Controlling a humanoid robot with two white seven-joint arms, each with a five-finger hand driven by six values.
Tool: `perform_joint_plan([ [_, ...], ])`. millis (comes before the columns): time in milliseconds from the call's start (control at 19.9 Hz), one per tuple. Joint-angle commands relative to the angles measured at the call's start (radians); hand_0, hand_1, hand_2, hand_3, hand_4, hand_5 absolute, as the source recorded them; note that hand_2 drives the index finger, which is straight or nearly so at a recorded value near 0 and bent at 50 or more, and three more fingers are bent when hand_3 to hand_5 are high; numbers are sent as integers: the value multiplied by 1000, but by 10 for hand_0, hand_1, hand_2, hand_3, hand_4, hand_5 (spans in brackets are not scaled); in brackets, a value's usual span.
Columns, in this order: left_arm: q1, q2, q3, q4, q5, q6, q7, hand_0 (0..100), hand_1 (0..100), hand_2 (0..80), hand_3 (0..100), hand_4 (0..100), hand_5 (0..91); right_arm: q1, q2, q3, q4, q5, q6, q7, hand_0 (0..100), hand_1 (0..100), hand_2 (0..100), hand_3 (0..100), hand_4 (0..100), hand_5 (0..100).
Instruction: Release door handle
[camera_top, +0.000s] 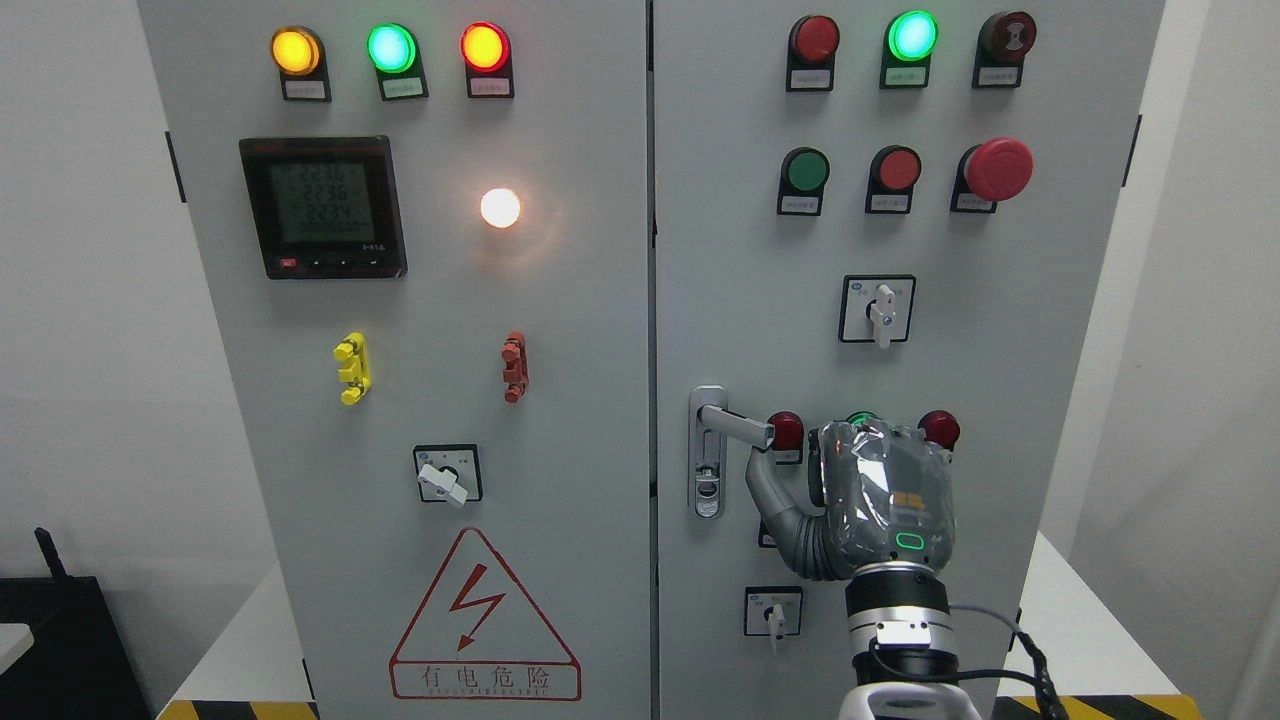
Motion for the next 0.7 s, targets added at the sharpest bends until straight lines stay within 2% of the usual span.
perform_joint_plan([
  [0, -26, 1, 17, 0, 0, 1, 0, 120, 389, 0, 0, 0, 0, -2, 1, -1, 0, 0, 0, 2, 499, 152, 1000, 1000, 909, 978],
  [251, -25, -1, 17, 0, 0, 1, 0, 120, 389, 0, 0, 0, 0, 12, 3, 4, -3, -3, 0, -2, 499, 154, 1000, 1000, 914, 978],
  [451, -26, -1, 17, 0, 0, 1, 0, 120, 389, 0, 0, 0, 0, 88, -2, 11, -61, -5, -17, -21, 502, 154, 1000, 1000, 905, 976],
  [501, -26, -1, 17, 0, 0, 1, 0, 120, 389, 0, 0, 0, 0, 122, -6, 10, -81, -6, -34, -48, 503, 153, 1000, 1000, 904, 975],
  [602, -26, -1, 17, 0, 0, 1, 0, 120, 389, 0, 0, 0, 0, 197, -28, 2, -130, -6, -100, -132, 520, 146, 967, 1000, 892, 965],
  [652, -25, -1, 17, 0, 0, 1, 0, 120, 389, 0, 0, 0, 0, 225, -34, -6, -153, -8, -132, -169, 527, 143, 930, 1000, 868, 908],
])
